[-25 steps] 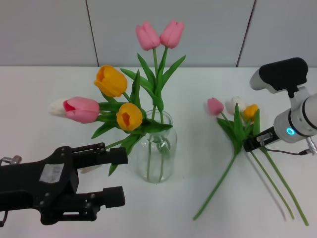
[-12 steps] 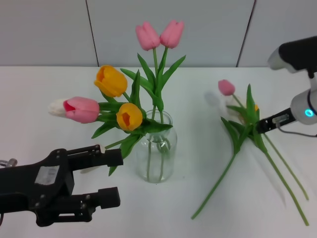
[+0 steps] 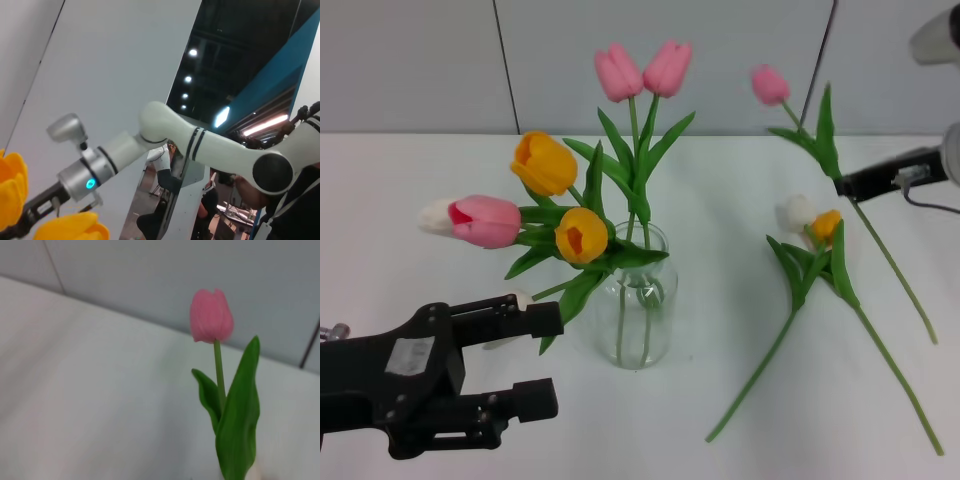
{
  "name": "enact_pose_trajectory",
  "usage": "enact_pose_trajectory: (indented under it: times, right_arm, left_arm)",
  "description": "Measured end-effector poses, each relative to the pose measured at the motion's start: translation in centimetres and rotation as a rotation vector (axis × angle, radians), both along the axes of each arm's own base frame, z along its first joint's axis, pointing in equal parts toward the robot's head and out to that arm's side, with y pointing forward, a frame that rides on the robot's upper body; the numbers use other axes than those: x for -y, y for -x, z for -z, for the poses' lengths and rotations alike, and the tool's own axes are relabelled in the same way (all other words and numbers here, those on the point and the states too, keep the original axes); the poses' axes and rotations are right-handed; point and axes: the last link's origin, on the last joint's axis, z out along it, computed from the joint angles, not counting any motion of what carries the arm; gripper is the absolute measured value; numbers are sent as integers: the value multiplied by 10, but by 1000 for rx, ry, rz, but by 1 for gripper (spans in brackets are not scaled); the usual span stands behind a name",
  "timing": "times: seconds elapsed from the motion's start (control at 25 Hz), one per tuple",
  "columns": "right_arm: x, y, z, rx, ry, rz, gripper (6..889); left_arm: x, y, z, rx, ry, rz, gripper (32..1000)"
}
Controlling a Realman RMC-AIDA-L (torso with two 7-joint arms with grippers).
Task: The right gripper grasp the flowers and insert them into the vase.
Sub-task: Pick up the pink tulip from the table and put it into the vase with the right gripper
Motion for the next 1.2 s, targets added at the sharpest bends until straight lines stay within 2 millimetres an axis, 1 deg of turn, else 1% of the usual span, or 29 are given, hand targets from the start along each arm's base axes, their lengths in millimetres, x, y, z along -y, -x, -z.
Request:
enact_pose_trajectory:
  times: [0.2,0.32,0.48,0.64,0.88,1.04,1.2]
  right_arm:
    - [10,24,-13,-155,-21,-162,32]
    - [21,33,-21,-276,-40,-250,32]
    - [36,49,-30,-436,-48,-414,32]
    - [41,61,-32,-516,-59,-535,31]
    - [41,79,-23,-609,-55,-689,30]
    - [31,92,-5,-649,-54,-791,29]
    - [23,102,15,-665,-59,-869,27]
  left_arm:
    - [0,0,0,-1,0,-1,803]
    - [0,1,0,-2,0,-1,803]
    - [0,1,-1,-3,0,-2,803]
    - [1,1,-1,-4,0,-2,803]
    - [0,1,-1,-4,0,0,803]
    - [0,0,-1,-4,0,1,803]
    - [-1,0,-1,-4,1,3,803]
